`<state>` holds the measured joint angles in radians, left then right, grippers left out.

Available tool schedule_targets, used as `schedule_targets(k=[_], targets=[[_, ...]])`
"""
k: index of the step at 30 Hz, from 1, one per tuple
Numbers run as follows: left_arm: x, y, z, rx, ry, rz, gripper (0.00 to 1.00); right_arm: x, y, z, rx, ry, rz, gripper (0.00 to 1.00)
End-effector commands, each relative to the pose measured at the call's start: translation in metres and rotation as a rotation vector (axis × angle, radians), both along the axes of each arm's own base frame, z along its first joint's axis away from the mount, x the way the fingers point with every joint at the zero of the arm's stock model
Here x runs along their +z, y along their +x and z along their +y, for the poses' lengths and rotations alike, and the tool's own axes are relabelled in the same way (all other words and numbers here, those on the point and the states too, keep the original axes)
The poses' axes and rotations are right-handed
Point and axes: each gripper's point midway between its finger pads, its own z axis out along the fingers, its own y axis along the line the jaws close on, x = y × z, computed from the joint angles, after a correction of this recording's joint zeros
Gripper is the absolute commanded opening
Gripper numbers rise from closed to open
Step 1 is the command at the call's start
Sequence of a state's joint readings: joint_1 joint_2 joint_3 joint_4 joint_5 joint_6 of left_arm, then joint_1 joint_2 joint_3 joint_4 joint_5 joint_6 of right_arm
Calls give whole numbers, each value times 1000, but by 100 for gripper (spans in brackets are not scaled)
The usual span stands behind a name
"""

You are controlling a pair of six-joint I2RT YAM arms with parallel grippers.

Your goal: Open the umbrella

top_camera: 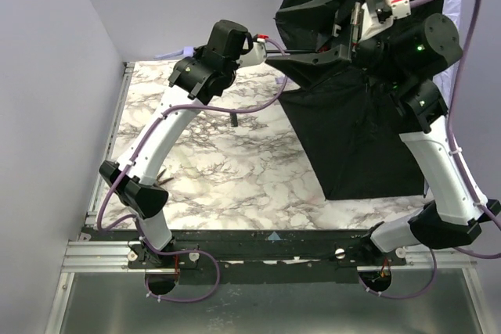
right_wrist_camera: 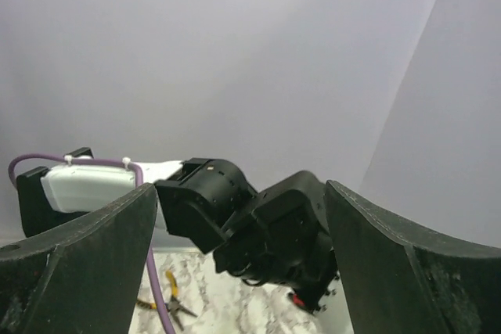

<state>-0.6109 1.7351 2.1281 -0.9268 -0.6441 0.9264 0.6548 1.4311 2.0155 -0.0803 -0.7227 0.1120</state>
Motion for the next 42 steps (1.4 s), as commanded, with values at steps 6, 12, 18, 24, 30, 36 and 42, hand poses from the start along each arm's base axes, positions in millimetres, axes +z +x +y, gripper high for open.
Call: schedule_targets(k=[6,12,18,24,30,36,42], targets=[[-13,5,0,124,-152,-13,0,61,-26,-26,-50,114,-204,90],[-31,21,-11,166,-165,2,0,76,-39,-27,21,155,-145,91],[-51,35,-28,189,-219,48,0,10,-14,2,44,-16,57,88],[-75,29,-47,197,-394,146,0,-65,5,5,-88,-137,146,82],[-62,3,-85,94,-663,254,0,-169,-17,-20,-156,-253,146,72],[-30,-35,-123,-72,-921,374,0,-235,3,-53,-377,-325,192,74],[7,-92,-153,-311,-1183,549,0,-203,33,-76,-586,-148,313,81]])
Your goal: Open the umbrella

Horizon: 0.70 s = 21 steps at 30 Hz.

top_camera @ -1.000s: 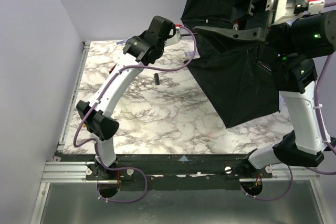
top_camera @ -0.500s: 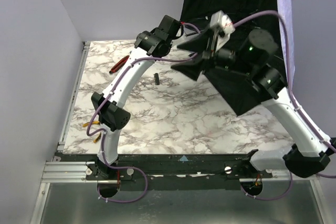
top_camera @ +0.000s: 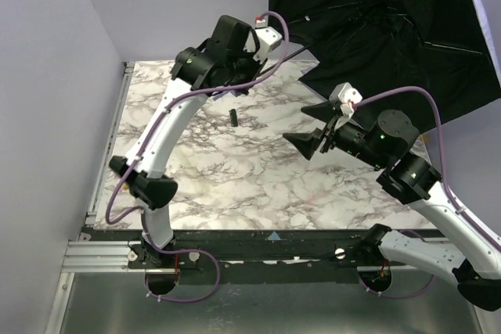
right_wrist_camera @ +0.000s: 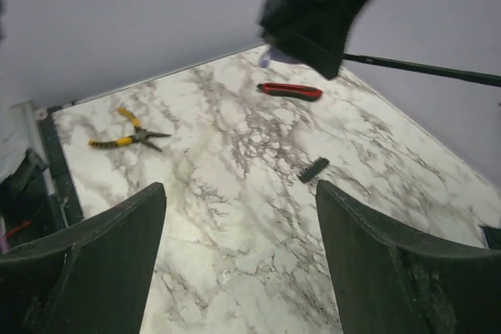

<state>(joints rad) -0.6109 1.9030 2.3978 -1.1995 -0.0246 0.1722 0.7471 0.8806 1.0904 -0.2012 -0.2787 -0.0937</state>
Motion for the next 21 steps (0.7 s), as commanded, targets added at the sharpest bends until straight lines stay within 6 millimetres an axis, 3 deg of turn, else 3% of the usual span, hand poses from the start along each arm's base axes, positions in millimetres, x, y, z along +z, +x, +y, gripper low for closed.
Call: schedule_targets(k=[1,4,7,11,14,17,19,21], targets=[[81,-68,-40,-230,-502,67,0,43,37,-22,-254,161,6,82],[114,-92,-43,-329,-719,77,0,65,47,-23,-300,253,26,87],[123,-106,-46,-375,-839,94,0,68,50,-18,-290,276,11,87],[119,-119,-45,-382,-900,125,0,27,59,-25,-358,205,64,87],[86,-115,-38,-360,-791,107,0,-15,52,-34,-358,81,38,87],[31,-108,-26,-333,-545,54,7,-53,49,-56,-433,9,81,87],[-3,-119,-27,-395,-472,93,29,-89,42,-67,-440,-47,149,85],[-24,-137,-30,-452,-448,149,42,-122,38,-75,-444,-94,191,82]])
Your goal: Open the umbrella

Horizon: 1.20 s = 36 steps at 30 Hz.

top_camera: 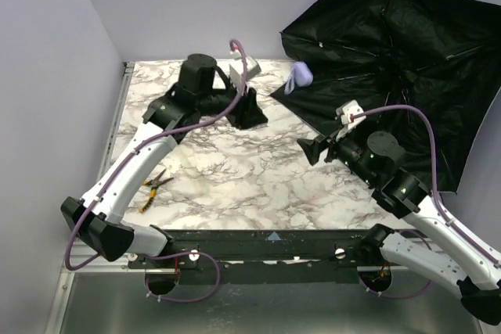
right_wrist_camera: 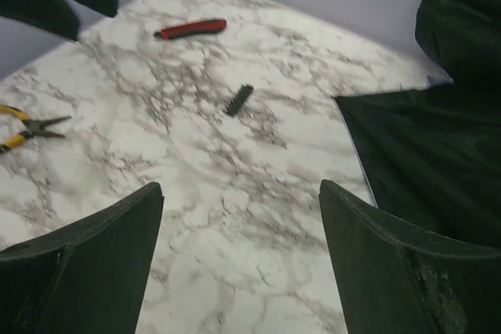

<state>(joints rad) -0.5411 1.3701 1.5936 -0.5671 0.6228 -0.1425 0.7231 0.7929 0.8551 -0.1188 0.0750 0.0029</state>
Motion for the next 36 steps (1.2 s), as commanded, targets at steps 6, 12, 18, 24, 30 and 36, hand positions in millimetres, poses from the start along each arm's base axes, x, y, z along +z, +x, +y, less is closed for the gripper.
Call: schedule_targets(k=[6,12,18,24,30,36], targets=[[-31,-38,6,-203,105,-130,54,-61,-7,-30,-46,-82,97,79],[-14,-33,4,-240,103,-243,64,20,31,-65,-257,-75,-210,86],[4,-33,0,-254,57,-308,84,59,97,-129,-514,-118,-347,87],[15,-37,3,-245,23,-382,86,66,154,-218,-567,26,-266,81],[21,-29,9,-190,17,-449,87,33,186,-189,-300,-18,-245,83],[28,-23,19,-153,28,-483,88,-17,195,-162,-90,-71,-162,79]])
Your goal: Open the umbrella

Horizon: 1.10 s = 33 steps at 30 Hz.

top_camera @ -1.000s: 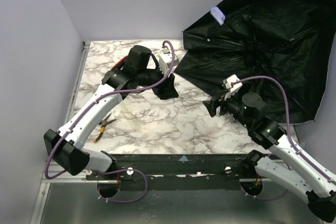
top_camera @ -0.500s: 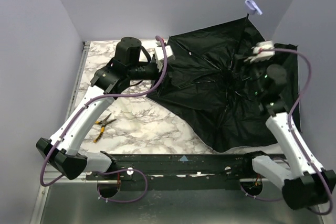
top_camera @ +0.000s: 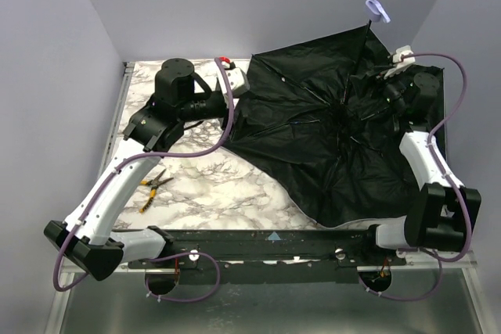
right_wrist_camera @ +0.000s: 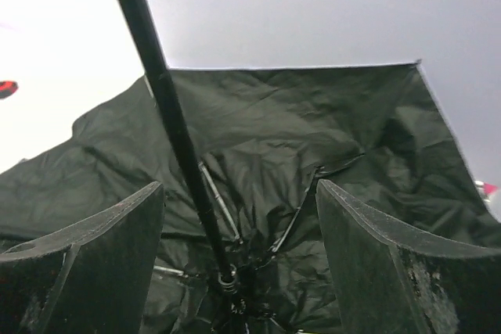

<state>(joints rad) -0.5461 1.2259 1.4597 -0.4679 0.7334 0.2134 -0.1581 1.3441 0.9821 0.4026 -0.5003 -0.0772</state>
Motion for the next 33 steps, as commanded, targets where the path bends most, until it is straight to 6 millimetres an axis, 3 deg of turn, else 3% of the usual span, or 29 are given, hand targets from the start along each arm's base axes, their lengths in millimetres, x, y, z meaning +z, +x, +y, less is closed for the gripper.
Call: schedule_targets(k=[1,8,12,21,23,25,27,33], targets=[[14,6,11,40,-15,-85,88,-10,-3,32,228,-60,-18,79],[13,7,16,66,-4,-101,88,-57,22,32,276,-106,39,75],[12,11,18,78,-2,-95,89,-94,32,33,317,-140,78,63],[25,32,23,129,-41,-65,88,-172,27,28,332,-186,241,47],[29,35,23,131,-53,-62,87,-183,27,27,337,-195,276,38],[37,35,22,127,-66,-62,86,-179,29,25,332,-206,283,22],[48,34,23,131,-85,-72,86,-161,31,25,328,-242,257,1],[76,35,36,225,-128,-26,88,-77,18,56,374,-563,32,0]])
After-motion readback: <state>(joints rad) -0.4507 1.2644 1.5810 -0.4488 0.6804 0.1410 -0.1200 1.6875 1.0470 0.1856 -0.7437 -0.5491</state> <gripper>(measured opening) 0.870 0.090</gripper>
